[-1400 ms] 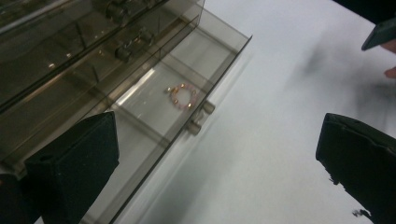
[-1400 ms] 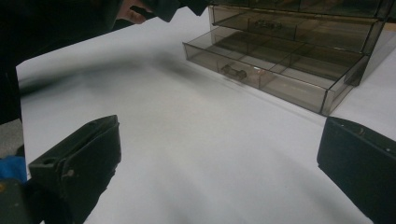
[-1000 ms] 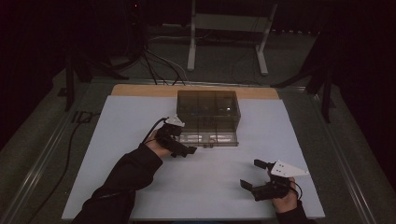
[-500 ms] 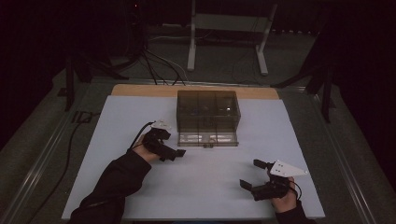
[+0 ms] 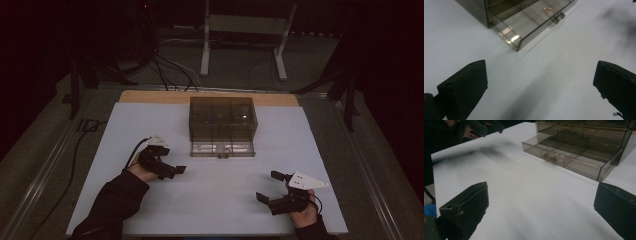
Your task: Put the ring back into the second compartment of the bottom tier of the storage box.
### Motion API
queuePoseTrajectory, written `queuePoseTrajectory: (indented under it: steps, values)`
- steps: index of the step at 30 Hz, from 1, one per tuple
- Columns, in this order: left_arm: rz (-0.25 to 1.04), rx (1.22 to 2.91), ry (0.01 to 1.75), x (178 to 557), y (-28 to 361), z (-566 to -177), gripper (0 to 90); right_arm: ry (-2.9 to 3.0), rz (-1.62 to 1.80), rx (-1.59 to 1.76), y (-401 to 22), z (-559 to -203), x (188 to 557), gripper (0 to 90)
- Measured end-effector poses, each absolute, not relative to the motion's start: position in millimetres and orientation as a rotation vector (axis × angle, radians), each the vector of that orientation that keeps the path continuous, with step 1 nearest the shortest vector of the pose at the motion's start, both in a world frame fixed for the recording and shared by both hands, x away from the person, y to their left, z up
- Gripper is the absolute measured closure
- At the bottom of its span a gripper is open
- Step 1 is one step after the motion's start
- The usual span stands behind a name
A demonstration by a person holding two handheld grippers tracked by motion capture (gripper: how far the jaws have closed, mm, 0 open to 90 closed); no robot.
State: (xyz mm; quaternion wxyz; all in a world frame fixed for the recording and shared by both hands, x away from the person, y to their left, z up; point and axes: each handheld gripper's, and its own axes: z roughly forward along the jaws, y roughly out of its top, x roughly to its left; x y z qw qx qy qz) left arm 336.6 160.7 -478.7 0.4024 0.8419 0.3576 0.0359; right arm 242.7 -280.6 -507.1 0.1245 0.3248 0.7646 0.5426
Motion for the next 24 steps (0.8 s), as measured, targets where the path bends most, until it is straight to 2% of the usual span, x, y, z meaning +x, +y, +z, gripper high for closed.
queuePoseTrajectory:
  steps: [14, 24]
  values:
    - [0.113, 2.097, 0.954, 318, 179, -499, 0.6, 2.23, 1.576, 0.949, -281, -507, 243, 0.0]
    - [0.18, 2.074, 0.965, 295, 198, -509, 0.6, 2.233, 1.573, 0.945, -280, -507, 242, 0.0]
